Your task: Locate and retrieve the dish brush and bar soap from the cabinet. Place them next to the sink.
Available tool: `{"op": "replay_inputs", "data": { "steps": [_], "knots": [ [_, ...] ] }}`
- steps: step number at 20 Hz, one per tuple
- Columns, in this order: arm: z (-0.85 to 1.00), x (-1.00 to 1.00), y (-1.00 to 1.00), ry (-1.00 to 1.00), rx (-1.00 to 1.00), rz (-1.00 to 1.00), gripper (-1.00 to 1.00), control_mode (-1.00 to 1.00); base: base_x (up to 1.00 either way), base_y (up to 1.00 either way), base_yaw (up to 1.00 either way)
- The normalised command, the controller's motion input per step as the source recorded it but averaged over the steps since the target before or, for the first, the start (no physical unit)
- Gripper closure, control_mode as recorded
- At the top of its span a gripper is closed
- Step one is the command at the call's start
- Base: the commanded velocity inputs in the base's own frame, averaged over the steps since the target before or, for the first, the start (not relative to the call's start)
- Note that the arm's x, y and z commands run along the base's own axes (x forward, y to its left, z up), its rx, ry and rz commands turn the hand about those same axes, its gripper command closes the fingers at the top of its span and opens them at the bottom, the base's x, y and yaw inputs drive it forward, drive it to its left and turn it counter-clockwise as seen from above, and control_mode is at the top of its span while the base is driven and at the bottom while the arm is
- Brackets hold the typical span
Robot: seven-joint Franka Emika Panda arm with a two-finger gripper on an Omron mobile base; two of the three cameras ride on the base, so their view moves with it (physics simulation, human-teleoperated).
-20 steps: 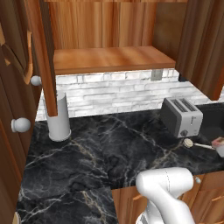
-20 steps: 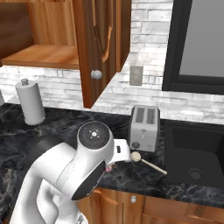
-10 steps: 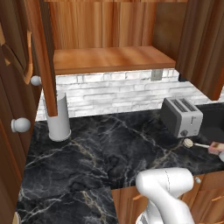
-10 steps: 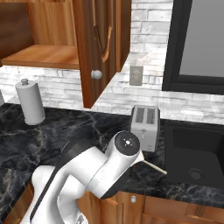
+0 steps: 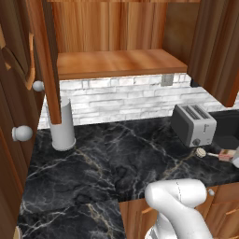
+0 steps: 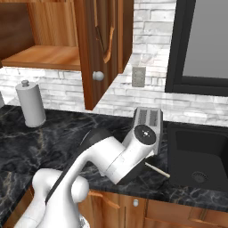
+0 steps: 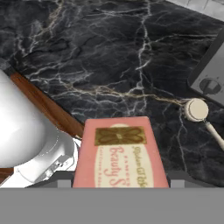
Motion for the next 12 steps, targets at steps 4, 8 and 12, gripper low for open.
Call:
{"op": "replay_inputs", "data": {
  "steps": [4,8,12],
  "knots": [
    [-0.26,0.35,-0.20,-0.04,0.00,0.12,1.00,-1.00,0.00,0.00,0.00],
    [-0.31,0.24,-0.21,-0.07,0.00,0.11,1.00,-1.00,0.00,0.00,0.00],
    [-0.28,0.21,-0.24,-0.09,0.00,0.09,1.00,-1.00,0.00,0.00,0.00]
  ]
}}
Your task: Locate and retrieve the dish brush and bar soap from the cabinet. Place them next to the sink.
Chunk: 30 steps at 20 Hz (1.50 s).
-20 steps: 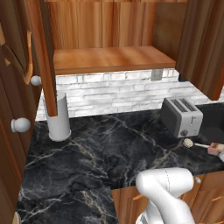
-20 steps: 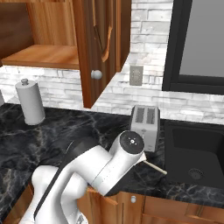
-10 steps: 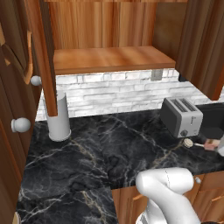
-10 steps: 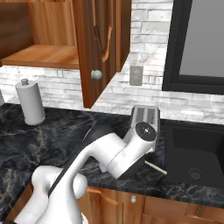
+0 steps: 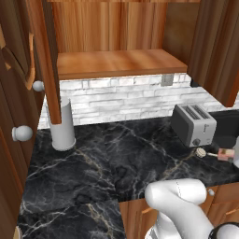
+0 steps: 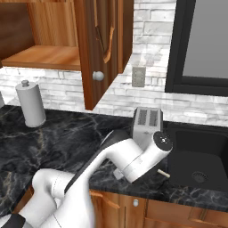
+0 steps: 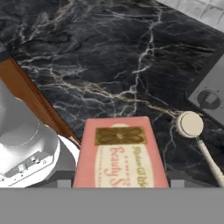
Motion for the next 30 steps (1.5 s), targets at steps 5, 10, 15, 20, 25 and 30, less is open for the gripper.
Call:
{"op": "replay_inputs", "data": {
  "steps": [5,10,15,20,25,30],
  "knots": [
    [-0.29,0.16,-0.20,-0.10,0.00,0.09,1.00,-1.00,0.00,0.00,0.00],
    [-0.23,0.08,-0.06,-0.03,0.00,0.09,1.00,-1.00,0.00,0.00,0.00],
    [-0.16,0.18,0.00,0.12,0.00,0.10,1.00,-1.00,0.00,0.00,0.00],
    [-0.26,0.24,-0.18,0.08,0.00,0.09,1.00,-1.00,0.00,0.00,0.00],
    [-0.32,0.13,-0.28,-0.03,-0.01,0.08,1.00,-1.00,0.00,0.00,0.00],
    [-0.26,0.02,-0.20,-0.07,-0.03,0.06,1.00,-1.00,0.00,0.00,0.00]
  ]
}}
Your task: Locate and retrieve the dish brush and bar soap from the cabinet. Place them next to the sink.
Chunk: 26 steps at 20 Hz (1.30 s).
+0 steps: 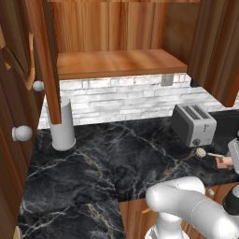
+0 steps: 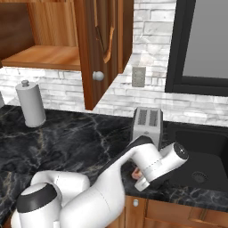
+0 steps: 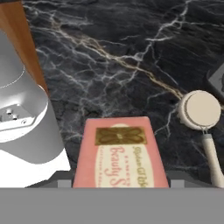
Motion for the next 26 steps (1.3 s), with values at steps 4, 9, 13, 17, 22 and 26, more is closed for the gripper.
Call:
{"op": "replay_inputs", "data": {
  "steps": [4,9,13,17,22,26],
  "knots": [
    [-0.05,0.11,-0.05,-0.03,-0.02,0.04,1.00,-1.00,0.00,0.00,0.00],
    [-0.03,0.17,0.00,0.00,-0.06,0.00,1.00,-1.00,0.00,0.00,0.00],
    [-0.08,0.21,0.00,0.01,-0.10,0.00,1.00,-1.00,0.00,0.00,0.00],
    [-0.21,0.20,0.00,0.00,-0.09,0.00,1.00,-1.00,0.00,0.00,0.00],
    [-0.28,0.17,0.00,-0.01,-0.07,0.00,1.00,-1.00,0.00,0.00,0.00],
    [-0.19,0.12,0.00,0.00,-0.03,0.00,1.00,-1.00,0.00,0.00,0.00]
  ]
}}
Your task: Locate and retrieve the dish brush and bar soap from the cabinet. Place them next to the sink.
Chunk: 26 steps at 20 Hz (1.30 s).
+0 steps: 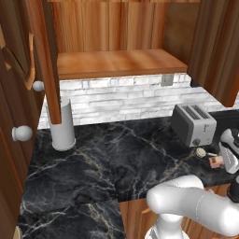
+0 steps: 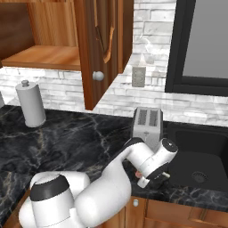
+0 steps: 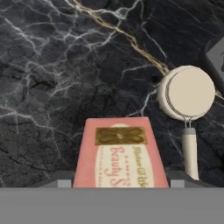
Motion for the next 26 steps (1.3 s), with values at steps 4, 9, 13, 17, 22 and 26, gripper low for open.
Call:
{"op": "replay_inputs", "data": {
  "steps": [4,9,13,17,22,26],
  "knots": [
    [-0.07,0.09,0.00,0.00,0.00,0.00,1.00,-1.00,0.00,0.00,0.00],
    [-0.05,0.14,0.00,0.00,0.00,0.00,-1.00,-1.00,0.00,0.00,0.00],
    [-0.06,0.13,0.00,0.00,0.00,0.00,-1.00,-1.00,0.00,0.00,0.00],
    [-0.08,0.18,0.00,-0.01,0.00,0.00,-1.00,-1.00,0.00,0.00,0.00],
    [-0.05,0.13,0.00,-0.01,0.00,0.03,-1.00,-1.00,0.00,0.00,0.00],
    [-0.03,0.06,-0.05,-0.01,0.00,0.03,-1.00,-1.00,0.00,0.00,0.00]
  ]
}}
